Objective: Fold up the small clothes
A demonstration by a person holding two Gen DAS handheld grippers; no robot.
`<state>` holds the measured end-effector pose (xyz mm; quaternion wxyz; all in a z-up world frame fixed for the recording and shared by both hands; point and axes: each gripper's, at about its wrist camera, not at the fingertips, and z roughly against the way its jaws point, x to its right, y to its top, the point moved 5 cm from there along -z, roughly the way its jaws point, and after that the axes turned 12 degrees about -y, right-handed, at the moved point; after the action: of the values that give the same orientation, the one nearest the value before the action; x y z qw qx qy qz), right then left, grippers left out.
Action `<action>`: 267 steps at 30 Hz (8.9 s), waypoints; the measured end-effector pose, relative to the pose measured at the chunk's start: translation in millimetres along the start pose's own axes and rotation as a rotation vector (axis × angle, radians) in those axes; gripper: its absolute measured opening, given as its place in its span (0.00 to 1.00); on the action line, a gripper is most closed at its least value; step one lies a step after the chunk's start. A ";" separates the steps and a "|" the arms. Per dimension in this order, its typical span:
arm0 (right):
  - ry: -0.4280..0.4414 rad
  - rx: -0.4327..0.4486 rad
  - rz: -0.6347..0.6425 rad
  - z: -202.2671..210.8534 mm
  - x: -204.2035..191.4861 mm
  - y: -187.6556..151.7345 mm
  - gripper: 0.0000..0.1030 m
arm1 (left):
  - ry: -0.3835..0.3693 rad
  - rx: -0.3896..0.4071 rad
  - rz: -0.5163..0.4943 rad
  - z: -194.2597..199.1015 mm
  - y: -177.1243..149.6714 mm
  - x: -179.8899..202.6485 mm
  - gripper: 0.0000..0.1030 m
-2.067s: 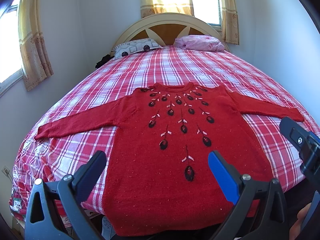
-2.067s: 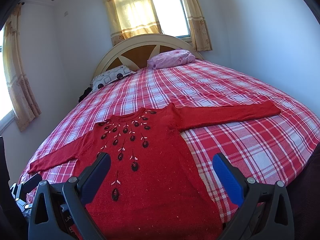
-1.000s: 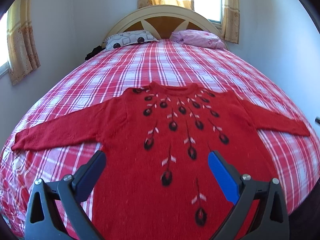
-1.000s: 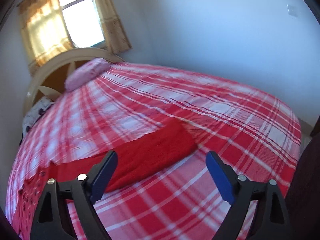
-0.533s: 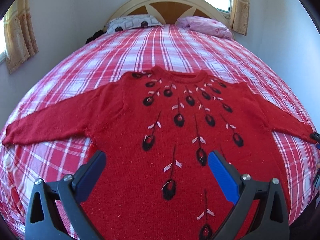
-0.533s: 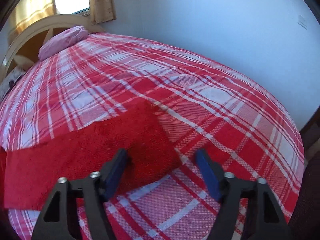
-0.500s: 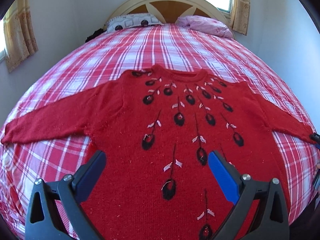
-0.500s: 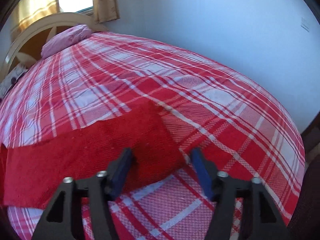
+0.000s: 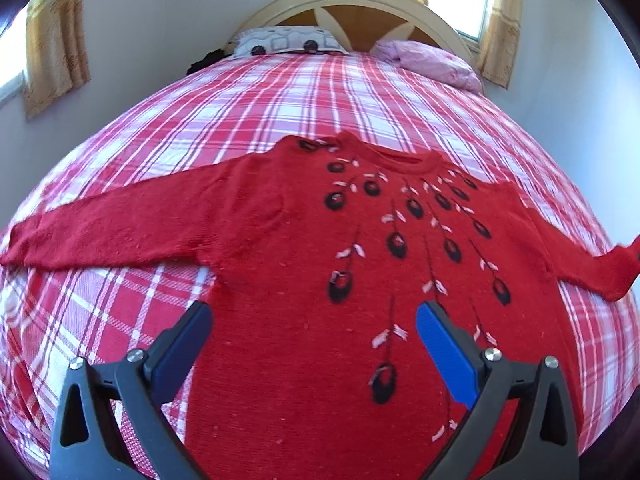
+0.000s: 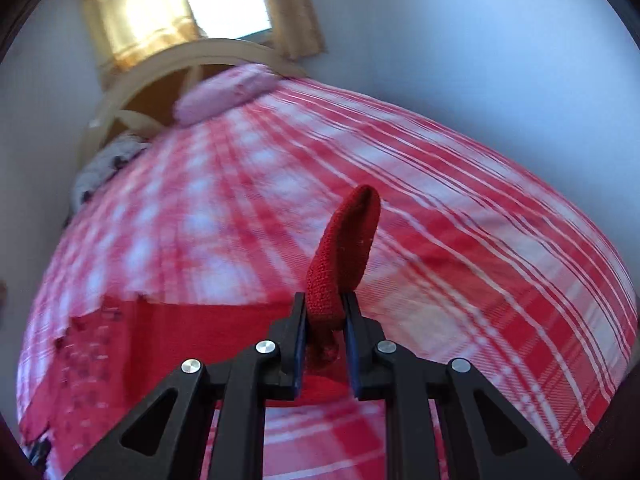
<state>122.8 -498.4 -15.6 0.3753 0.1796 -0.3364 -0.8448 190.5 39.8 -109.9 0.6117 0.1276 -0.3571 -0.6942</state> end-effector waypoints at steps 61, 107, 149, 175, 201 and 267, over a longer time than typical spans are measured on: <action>0.386 -0.076 0.311 -31.8 -242.8 -167.7 0.41 | -0.111 -0.042 0.180 -63.3 34.4 -61.3 0.80; 0.406 -0.056 0.216 -11.1 -209.4 -182.3 0.42 | -0.276 0.001 0.284 -78.4 38.8 -57.5 0.10; 0.277 -0.079 0.502 -35.5 -248.7 -171.5 0.42 | 0.066 -0.032 -0.027 -114.9 65.3 -45.9 0.79; 0.130 -0.194 0.499 -29.8 -202.2 -155.9 0.79 | 0.065 -0.046 -0.055 -119.2 64.8 -42.9 0.88; 0.325 -0.029 0.461 -79.9 -262.0 -63.8 0.09 | 0.094 -0.066 -0.070 -123.5 63.5 -39.5 0.99; 0.295 -0.097 0.310 -66.8 -259.3 -143.8 0.34 | 0.387 0.316 0.662 81.8 4.9 -324.3 1.00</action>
<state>255.7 -260.9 -150.9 0.5541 0.2292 -0.2602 -0.7568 215.0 372.6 -132.7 0.8307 0.2264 -0.3597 -0.3597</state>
